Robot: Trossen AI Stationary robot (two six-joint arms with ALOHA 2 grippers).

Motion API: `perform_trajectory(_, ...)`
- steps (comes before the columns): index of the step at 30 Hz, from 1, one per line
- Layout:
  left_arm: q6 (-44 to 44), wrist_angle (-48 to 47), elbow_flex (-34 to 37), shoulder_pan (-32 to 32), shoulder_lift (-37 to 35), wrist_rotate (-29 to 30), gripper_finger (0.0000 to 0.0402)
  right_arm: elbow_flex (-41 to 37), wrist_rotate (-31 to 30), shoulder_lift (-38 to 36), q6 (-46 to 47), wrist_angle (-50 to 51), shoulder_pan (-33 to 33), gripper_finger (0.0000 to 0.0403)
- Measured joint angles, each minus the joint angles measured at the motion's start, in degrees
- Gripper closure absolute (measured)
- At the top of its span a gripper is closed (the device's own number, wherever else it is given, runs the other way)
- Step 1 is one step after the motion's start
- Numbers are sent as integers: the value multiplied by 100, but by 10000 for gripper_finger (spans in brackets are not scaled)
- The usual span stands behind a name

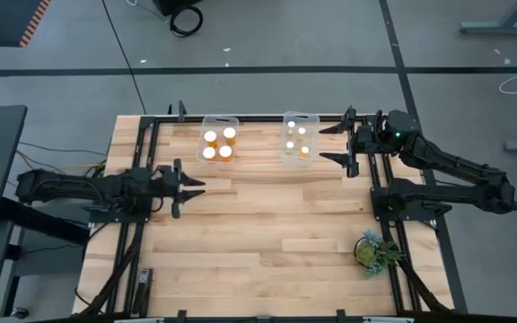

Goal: Pick and place medicine bottles into bin by pill shape (circle, oval)
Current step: Return to Home Position

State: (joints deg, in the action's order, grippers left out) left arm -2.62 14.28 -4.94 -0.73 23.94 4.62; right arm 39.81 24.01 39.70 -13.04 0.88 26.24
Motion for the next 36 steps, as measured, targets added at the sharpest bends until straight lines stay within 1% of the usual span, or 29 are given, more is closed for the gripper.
perform_trajectory(8, 55, -15, 349, 7, -792, 2, 304, 0, 0, 0, 22, 31, 0, 98)
perform_trajectory(12, -20, -312, 443, 7, -1014, 4, 314, 0, 1, 0, 24, 38, 0, 98)
perform_trajectory(16, -305, -415, 443, 27, -1026, -36, 324, 0, 1, 0, 60, 71, 0, 98)
perform_trajectory(18, -415, -533, 443, 56, -1016, -204, 328, 0, 0, 2, 62, 81, 0, 98)
perform_trajectory(20, -450, -755, 443, 104, -1012, -324, 332, 0, 1, 2, 46, 80, 0, 98)
perform_trajectory(26, -394, -1209, 445, 136, -1009, -330, 337, -73, 2, 0, 31, 44, -12, 98)
perform_trajectory(31, 182, -1234, 445, 138, -1009, -322, 330, -403, 2, 0, 254, 23, -17, 98)
perform_trajectory(36, 322, -1215, 447, 136, -1009, -322, 323, -1072, 113, -8, 751, -259, -138, 98)
